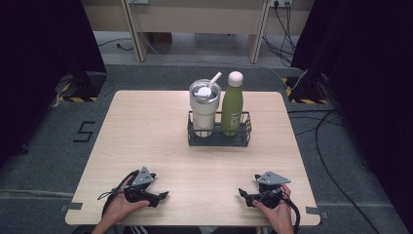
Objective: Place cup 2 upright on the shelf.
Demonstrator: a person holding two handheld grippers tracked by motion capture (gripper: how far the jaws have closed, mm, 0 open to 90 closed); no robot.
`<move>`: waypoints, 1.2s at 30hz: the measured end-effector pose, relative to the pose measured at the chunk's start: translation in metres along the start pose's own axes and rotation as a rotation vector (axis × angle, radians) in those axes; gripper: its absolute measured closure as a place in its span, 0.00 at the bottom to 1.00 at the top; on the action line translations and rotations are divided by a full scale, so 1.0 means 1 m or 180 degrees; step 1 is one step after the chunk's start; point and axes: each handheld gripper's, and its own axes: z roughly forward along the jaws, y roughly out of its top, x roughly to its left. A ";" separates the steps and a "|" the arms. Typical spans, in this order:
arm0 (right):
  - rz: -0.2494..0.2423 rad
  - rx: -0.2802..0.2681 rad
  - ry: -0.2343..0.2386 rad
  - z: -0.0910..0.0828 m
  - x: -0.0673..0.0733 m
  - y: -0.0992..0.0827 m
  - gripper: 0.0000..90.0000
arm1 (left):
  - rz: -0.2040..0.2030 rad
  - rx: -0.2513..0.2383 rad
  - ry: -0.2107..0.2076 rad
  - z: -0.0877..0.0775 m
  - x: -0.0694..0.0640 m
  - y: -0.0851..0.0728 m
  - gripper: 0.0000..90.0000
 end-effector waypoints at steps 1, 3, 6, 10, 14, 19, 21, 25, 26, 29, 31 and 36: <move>0.0004 0.0036 -0.0004 0.000 0.000 0.000 0.17 | 0.0000 0.0000 0.0000 0.000 0.000 0.000 0.15; -0.0004 0.0110 -0.0020 0.000 0.000 -0.001 0.17 | 0.0000 0.0000 0.0000 0.000 0.000 0.000 0.15; -0.0037 0.0226 -0.0042 0.001 0.001 -0.002 0.17 | 0.0000 0.0000 0.0000 0.000 0.000 0.000 0.15; -0.0113 0.0284 -0.0088 0.002 0.003 -0.002 0.16 | 0.0001 0.0000 0.0000 0.000 0.000 0.000 0.15; -0.0131 0.0289 -0.0084 0.002 0.003 -0.002 0.15 | 0.0003 0.0000 0.0003 0.000 0.000 0.000 0.15; -0.0157 0.0301 -0.0071 0.002 0.003 -0.002 0.12 | 0.0000 0.0000 -0.0001 0.000 0.000 0.000 0.15; -0.0155 0.0304 -0.0071 0.002 0.003 -0.002 0.12 | 0.0003 -0.0001 0.0003 0.000 0.000 0.000 0.15; -0.0144 0.0318 -0.0070 0.002 0.003 -0.002 0.11 | 0.0001 0.0000 0.0003 0.000 0.000 0.000 0.15; -0.0144 0.0313 -0.0072 0.003 0.003 -0.002 0.11 | 0.0000 -0.0001 0.0002 0.000 0.000 0.000 0.15; -0.0137 0.0317 -0.0075 0.003 0.003 -0.002 0.10 | 0.0000 0.0000 0.0003 0.000 0.000 0.000 0.15; -0.0135 0.0318 -0.0077 0.003 0.003 -0.002 0.10 | 0.0000 0.0000 0.0003 0.000 0.000 0.000 0.15; -0.0138 0.0320 -0.0076 0.003 0.003 -0.002 0.10 | -0.0001 0.0000 0.0002 0.000 0.000 0.000 0.15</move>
